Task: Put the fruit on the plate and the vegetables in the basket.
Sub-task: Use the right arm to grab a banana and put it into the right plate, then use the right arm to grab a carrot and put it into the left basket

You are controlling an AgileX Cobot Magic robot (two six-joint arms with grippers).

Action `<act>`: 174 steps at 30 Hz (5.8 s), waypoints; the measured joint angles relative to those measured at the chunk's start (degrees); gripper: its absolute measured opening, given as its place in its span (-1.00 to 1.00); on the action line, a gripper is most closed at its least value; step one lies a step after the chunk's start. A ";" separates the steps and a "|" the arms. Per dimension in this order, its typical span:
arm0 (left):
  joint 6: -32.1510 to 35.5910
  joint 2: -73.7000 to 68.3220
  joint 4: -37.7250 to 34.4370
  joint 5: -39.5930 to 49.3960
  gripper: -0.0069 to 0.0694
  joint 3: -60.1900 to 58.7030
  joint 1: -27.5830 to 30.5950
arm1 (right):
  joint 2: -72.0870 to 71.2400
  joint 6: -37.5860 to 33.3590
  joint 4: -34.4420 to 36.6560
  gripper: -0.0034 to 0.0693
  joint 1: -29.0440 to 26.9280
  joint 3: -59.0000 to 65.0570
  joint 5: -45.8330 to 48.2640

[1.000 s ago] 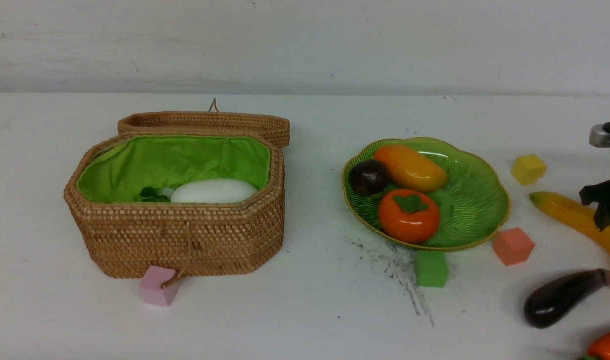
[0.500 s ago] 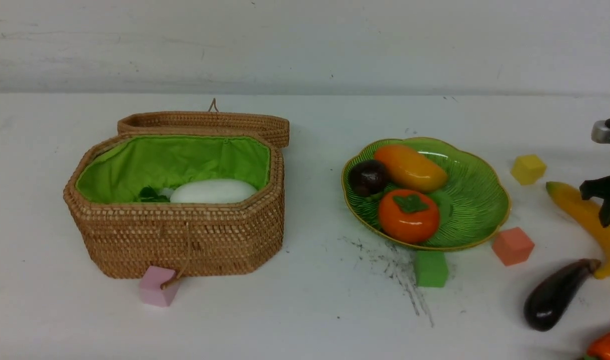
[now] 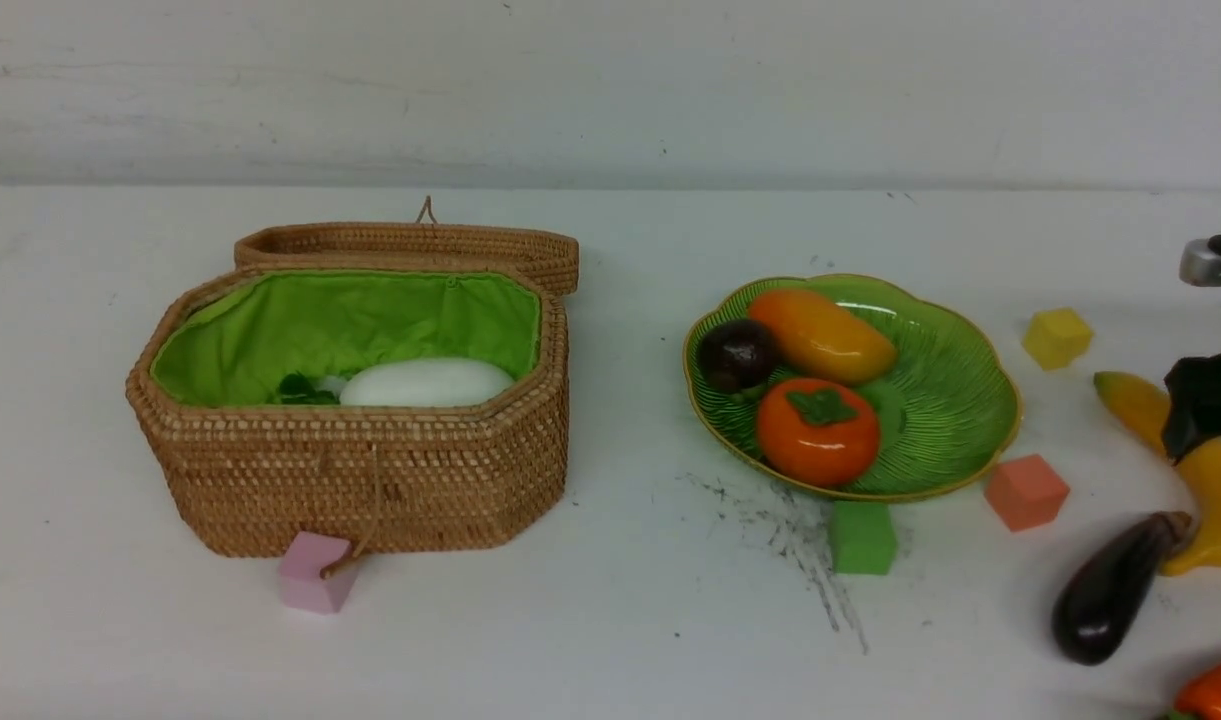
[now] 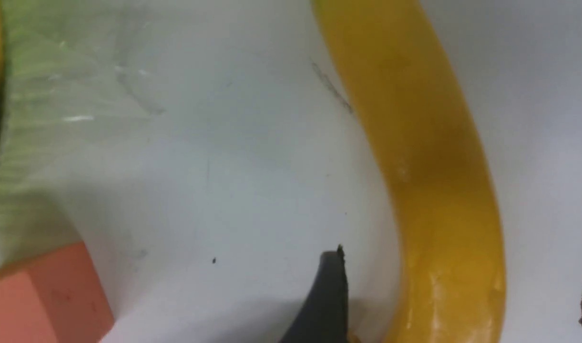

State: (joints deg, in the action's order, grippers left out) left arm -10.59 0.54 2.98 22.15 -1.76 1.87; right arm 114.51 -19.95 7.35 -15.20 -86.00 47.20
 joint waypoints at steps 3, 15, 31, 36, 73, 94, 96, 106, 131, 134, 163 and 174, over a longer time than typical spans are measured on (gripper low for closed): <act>0.00 0.00 0.00 0.00 -0.27 0.00 0.00 | 1.24 -1.27 -0.05 0.87 0.00 0.00 -0.76; 0.00 0.00 0.00 0.00 -0.24 0.00 0.00 | 6.83 -1.52 -0.06 -0.05 -0.06 -1.35 -2.35; 0.00 0.00 0.00 0.00 -0.19 0.00 0.00 | -10.57 10.07 1.32 -0.01 -5.06 -1.26 0.24; 0.00 0.00 0.00 0.00 -0.19 0.00 0.00 | -13.82 3.23 20.02 -0.01 -1.86 -1.26 1.95; 0.00 0.00 0.00 0.00 -0.19 0.00 0.00 | -2.16 12.87 22.28 0.89 14.13 -1.26 -3.19; 0.00 0.00 0.00 0.00 -0.19 0.00 0.00 | -39.21 54.62 -5.87 0.69 9.30 30.95 0.88; 0.00 0.00 0.00 0.00 -0.19 0.00 0.00 | -38.48 57.67 -6.03 0.69 9.30 32.08 -0.14; 0.00 0.00 0.00 0.00 -0.19 0.00 0.00 | -27.18 70.28 -7.75 0.69 9.30 35.47 -3.07; 0.00 0.00 0.00 0.00 -0.19 0.00 0.00 | -27.61 72.97 -13.73 0.19 9.30 37.47 -9.24; 0.00 0.00 0.00 0.00 -0.19 0.00 0.00 | -33.54 74.24 -15.52 0.19 9.30 33.44 -12.66; 0.00 0.00 0.01 0.00 -0.19 0.00 0.00 | -5.23 26.49 6.73 0.19 44.57 -17.38 -6.16; 0.00 0.00 0.01 0.00 -0.19 0.00 0.00 | 6.24 -26.26 28.56 0.19 50.33 -22.38 -20.85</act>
State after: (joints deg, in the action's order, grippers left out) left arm -10.59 0.54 2.99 22.15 -1.76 1.87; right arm 120.74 -46.21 35.91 35.13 -108.38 26.35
